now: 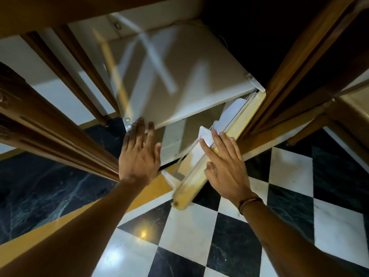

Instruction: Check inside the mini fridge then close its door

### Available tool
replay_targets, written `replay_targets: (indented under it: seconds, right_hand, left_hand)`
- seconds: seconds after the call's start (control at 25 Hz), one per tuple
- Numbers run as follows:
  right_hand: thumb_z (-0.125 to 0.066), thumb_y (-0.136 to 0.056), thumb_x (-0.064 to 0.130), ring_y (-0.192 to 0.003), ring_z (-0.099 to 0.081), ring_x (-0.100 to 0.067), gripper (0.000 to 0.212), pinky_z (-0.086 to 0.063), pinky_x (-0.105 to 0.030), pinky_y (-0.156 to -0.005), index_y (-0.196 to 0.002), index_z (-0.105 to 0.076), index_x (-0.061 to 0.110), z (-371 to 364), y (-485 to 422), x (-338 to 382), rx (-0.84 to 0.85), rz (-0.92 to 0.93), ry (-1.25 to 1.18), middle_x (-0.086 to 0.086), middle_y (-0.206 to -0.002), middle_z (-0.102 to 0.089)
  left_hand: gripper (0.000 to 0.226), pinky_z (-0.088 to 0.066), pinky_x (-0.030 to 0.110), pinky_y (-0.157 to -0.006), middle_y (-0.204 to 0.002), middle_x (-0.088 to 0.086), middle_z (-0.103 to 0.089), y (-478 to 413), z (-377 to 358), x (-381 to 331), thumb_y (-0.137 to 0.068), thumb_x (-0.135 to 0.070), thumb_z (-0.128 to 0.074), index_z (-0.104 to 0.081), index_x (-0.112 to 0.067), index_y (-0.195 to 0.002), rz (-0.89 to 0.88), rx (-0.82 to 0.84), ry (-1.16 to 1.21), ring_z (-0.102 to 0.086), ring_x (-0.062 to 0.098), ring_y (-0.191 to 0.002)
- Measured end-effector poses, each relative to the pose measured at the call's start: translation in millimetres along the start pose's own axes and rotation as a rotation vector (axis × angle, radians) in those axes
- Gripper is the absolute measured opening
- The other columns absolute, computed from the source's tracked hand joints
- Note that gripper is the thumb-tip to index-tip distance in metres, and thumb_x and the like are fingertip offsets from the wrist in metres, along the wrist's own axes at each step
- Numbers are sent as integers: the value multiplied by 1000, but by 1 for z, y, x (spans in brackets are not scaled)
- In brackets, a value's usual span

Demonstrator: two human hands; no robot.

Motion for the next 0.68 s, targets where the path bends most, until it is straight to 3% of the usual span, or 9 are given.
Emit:
replay_targets:
  seconds: [0.2, 0.4, 0.48, 0.56, 0.68]
  right_hand:
    - [-38, -91, 20, -162, -8, -26, 66, -30, -56, -124, -157, -43, 19, 29, 69, -64, 17, 10, -36, -4, -172, -20]
    - [-26, -101, 28, -162, -4, -21, 61, -39, -43, -116, -159, -36, 14, 55, 111, -118, 41, -47, -22, 0, -174, -14]
    - [-26, -100, 27, -162, -7, -16, 61, -37, -38, -113, -157, -40, 15, 61, 118, -137, 17, -88, 13, 2, -172, -19]
    - [-30, -97, 27, -161, -8, -13, 61, -34, -35, -113, -156, -42, 20, 67, 119, -152, 27, -135, 6, 6, -171, -21]
    - [-36, -95, 28, -157, -25, -33, 59, -42, -53, -114, -151, -48, 12, 71, 121, -157, -21, -111, 53, -8, -165, -34]
  left_hand:
    - [81, -3, 49, -148, -195, 14, 7, -20, -7, 7, -118, -51, -6, -1, -8, -187, -26, -148, -13, 1, 33, -182]
    - [76, -6, 48, -146, -192, 23, -17, -31, -24, -2, -124, -44, -23, -17, 1, -185, -102, -357, -65, -18, 38, -179]
    - [73, 1, 44, -144, -188, 27, -27, -35, -30, -1, -125, -43, -27, -22, 2, -183, -142, -476, -88, -27, 43, -176]
    - [72, 16, 35, -142, -185, 29, -30, -36, -37, 5, -125, -43, -28, -23, 0, -182, -149, -576, -115, -20, 41, -177]
    - [68, 21, 32, -141, -180, 31, -37, -37, -48, 13, -125, -42, -33, -31, 1, -178, -157, -713, -159, -18, 38, -176]
Point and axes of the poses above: each hand's wrist, its own y-axis away from the middle knuckle, its own z-axis out of the back of the hand, x = y × z, the point moved 7 cm from there along -y, towards the middle knuckle
